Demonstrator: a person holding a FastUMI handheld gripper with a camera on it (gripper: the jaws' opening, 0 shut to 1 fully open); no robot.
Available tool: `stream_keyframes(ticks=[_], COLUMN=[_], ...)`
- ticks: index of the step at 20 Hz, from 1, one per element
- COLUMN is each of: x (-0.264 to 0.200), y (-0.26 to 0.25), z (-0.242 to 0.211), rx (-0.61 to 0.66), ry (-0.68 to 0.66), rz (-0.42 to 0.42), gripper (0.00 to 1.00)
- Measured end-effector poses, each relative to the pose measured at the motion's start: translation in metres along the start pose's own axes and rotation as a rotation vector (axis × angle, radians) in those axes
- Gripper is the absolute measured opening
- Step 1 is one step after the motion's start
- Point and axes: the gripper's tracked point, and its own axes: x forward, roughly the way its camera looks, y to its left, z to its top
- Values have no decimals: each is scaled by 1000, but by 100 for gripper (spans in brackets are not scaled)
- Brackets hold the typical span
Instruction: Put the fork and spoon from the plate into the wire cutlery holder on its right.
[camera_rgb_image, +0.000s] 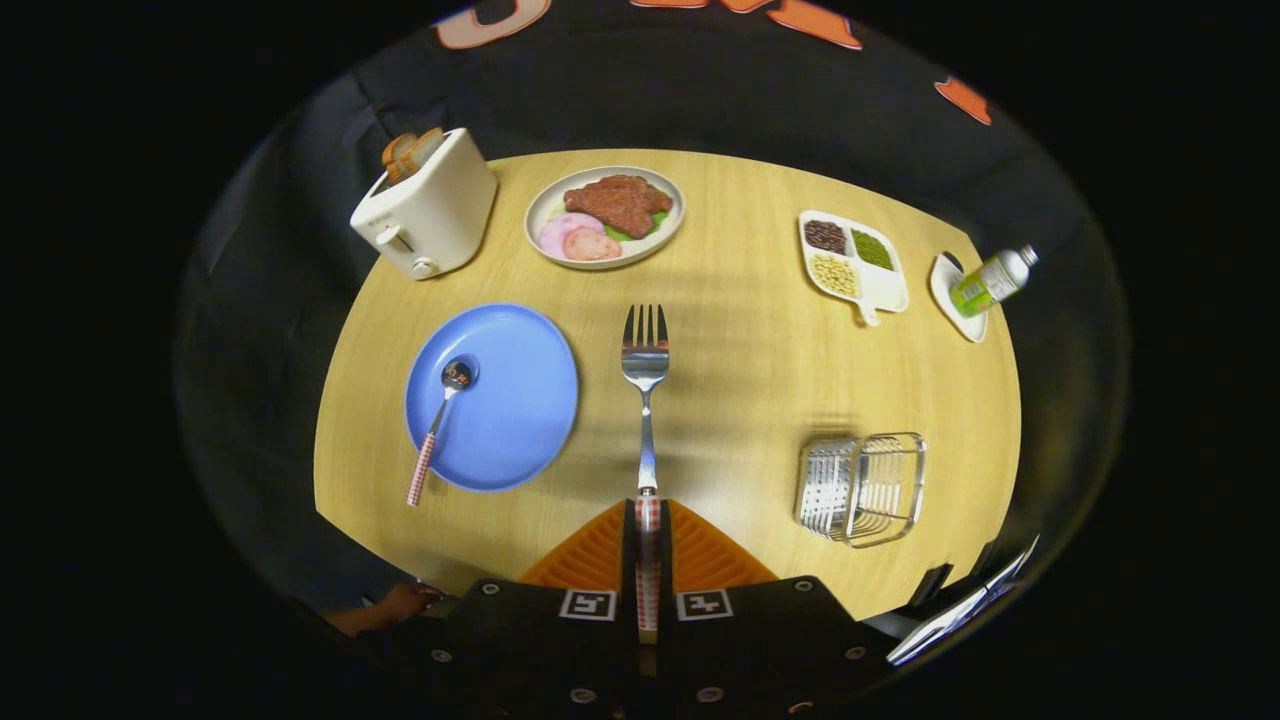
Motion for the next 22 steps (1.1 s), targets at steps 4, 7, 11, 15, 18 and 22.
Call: stream_keyframes(ticks=[4,7,11,15,18,22], x=[-16,-22,-22,-23,-21,-17], y=[-54,-86,-114,-132,-139,-147], z=[-14,-30,-53,-64,-74,-80], rx=[47,40,31,27,5,-13], ry=[9,46,120,185,257,364], rz=[-41,-68,-85,-77,-59,-40], gripper=[8,8,8,9,9,9])
